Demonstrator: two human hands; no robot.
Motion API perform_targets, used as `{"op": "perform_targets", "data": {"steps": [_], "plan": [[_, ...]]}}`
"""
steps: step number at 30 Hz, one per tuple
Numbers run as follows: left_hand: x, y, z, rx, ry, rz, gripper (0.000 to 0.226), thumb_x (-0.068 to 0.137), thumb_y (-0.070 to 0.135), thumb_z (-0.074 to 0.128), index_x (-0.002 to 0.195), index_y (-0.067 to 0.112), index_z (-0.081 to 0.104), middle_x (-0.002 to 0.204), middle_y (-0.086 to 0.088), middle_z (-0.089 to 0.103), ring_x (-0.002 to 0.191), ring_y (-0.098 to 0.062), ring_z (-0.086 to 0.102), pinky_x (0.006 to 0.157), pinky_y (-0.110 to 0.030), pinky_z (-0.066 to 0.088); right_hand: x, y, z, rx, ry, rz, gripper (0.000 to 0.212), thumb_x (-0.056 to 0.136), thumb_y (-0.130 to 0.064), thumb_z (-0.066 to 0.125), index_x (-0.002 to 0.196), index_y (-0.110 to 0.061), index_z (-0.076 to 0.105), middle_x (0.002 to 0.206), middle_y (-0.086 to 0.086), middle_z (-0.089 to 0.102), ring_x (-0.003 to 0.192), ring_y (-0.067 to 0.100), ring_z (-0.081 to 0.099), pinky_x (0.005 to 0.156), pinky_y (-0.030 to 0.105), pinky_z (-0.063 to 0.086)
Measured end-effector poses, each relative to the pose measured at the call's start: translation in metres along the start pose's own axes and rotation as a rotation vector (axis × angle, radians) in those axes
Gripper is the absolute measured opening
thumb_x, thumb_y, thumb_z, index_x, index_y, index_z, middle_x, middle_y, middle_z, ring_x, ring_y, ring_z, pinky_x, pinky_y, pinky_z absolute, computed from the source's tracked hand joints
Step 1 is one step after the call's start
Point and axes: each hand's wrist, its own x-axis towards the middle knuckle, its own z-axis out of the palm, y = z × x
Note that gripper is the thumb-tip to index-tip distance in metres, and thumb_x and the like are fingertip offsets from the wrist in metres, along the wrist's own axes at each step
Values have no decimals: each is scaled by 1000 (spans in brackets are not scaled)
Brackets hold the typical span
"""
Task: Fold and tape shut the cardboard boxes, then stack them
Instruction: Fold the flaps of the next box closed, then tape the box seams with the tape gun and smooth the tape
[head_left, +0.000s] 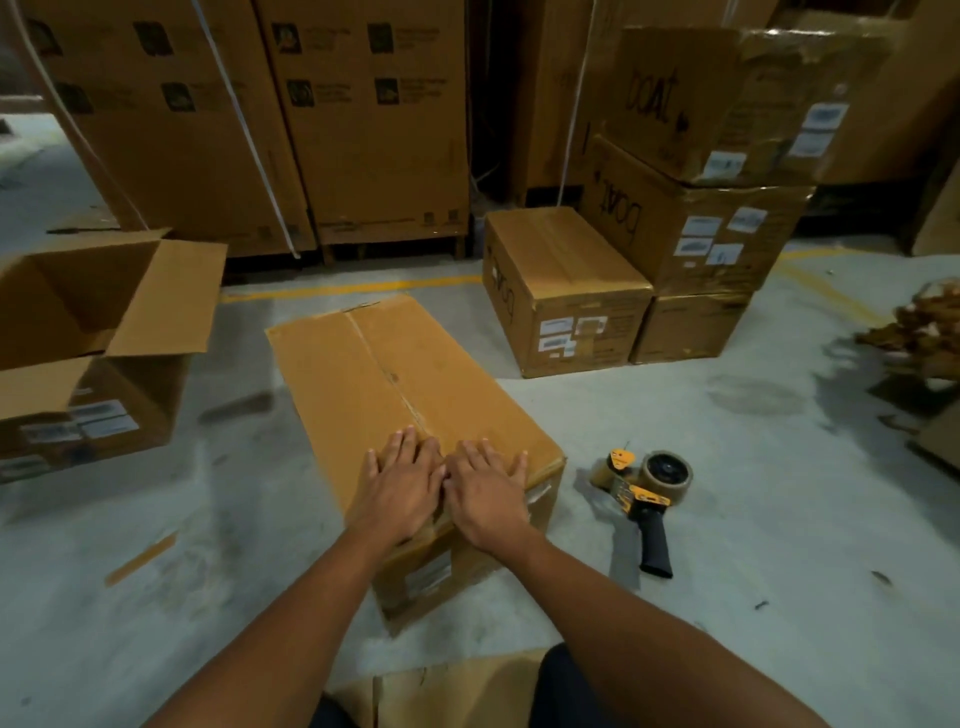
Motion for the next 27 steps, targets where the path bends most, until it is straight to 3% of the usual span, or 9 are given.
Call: {"op": "perform_targets", "data": {"steps": [5,7,10,15,19,23,27], "plan": [[18,59,-2,-75,16,145,57,106,48,21,157,23,23,167,-2,11,154,-20,3,123,-49,11,-24,47,-14,35,181,100,65,95,-47,14,140,-19,52,155,2,42,147,27,28,118,54,19],[33,85,-1,-91,-1,190,57,106,49,23,156,22,27,167,-3,12,154,-21,4,123,-49,11,-26,76,-17,70,245,177,50,98,-41,27,132,-20,57,149,1,47,142,29,34,112,51,29],[59,116,5,-82,-25,241,58,105,52,25,155,24,28,167,-3,13,154,-22,4,122,-51,11,-26,121,-18,134,219,260,40,98,-34,44,137,-25,51,142,3,51,134,29,41,105,46,38],[72,139,28,-4,17,235,54,103,54,23,152,33,33,167,-3,10,154,-24,2,122,-55,3,-25,190,-3,226,131,575,40,94,-29,53,130,-10,51,132,14,53,124,35,48,97,43,44],[74,141,34,26,62,226,61,98,56,13,146,32,42,165,-3,16,153,-24,6,121,-54,6,-24,233,17,343,37,865,45,85,-36,62,123,-12,59,128,18,55,122,39,52,99,46,48],[76,142,38,39,100,228,75,89,61,3,140,30,49,163,-4,24,152,-26,11,119,-55,11,-19,250,36,393,42,1118,58,85,-34,66,136,-14,44,135,16,44,125,38,47,100,50,44],[77,140,41,55,120,224,74,89,60,4,137,29,50,161,-5,27,151,-26,13,119,-55,13,-15,261,60,755,128,1266,64,79,-16,75,130,-7,38,120,19,55,111,37,60,89,49,54]]}}
